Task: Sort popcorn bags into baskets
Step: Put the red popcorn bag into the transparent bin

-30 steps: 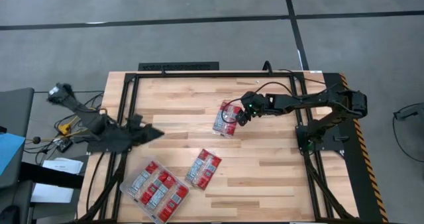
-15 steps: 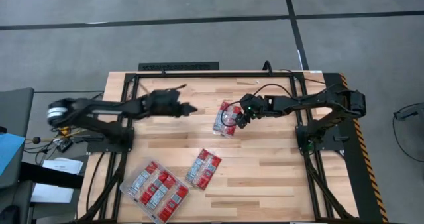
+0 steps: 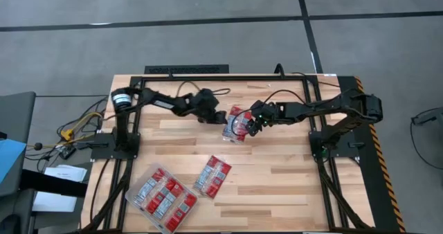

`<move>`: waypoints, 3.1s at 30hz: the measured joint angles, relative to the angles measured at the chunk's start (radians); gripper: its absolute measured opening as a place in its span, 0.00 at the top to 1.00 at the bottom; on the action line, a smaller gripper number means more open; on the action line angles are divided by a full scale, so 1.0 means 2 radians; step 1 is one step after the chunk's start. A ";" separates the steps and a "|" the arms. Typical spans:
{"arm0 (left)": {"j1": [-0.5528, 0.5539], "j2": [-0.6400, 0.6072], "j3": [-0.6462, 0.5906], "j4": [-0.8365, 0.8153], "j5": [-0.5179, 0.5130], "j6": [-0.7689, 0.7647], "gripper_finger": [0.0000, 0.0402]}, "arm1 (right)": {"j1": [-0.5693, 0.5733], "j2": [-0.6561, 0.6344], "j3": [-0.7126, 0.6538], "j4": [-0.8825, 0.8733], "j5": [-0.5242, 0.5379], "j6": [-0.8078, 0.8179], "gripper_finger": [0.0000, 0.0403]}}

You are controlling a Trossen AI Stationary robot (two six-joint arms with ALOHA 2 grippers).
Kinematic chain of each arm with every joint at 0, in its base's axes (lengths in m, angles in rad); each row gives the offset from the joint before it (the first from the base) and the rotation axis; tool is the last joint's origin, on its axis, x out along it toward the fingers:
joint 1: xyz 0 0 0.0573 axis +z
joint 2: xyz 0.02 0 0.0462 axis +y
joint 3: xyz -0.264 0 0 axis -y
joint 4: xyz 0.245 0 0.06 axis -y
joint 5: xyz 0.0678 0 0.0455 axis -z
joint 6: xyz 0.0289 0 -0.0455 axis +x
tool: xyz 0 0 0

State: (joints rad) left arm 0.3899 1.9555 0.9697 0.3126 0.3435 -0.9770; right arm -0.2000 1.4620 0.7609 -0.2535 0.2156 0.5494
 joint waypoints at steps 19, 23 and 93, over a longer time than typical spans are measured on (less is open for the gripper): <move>-0.029 0.068 0.084 -0.030 -0.018 0.017 0.59 | 0.019 0.094 0.001 0.063 -0.015 0.027 0.33; -0.029 0.069 0.083 -0.020 -0.005 0.015 0.59 | 0.024 0.126 0.007 0.105 -0.027 0.026 0.33; -0.797 -0.368 0.042 -0.652 -0.427 -0.513 0.97 | 0.014 -0.016 0.030 -0.022 -0.017 -0.084 0.33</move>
State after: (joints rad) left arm -1.2048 1.2186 1.0538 -0.9922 -0.5112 -2.0037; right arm -0.1719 1.4296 0.8211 -0.2984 0.1811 0.3809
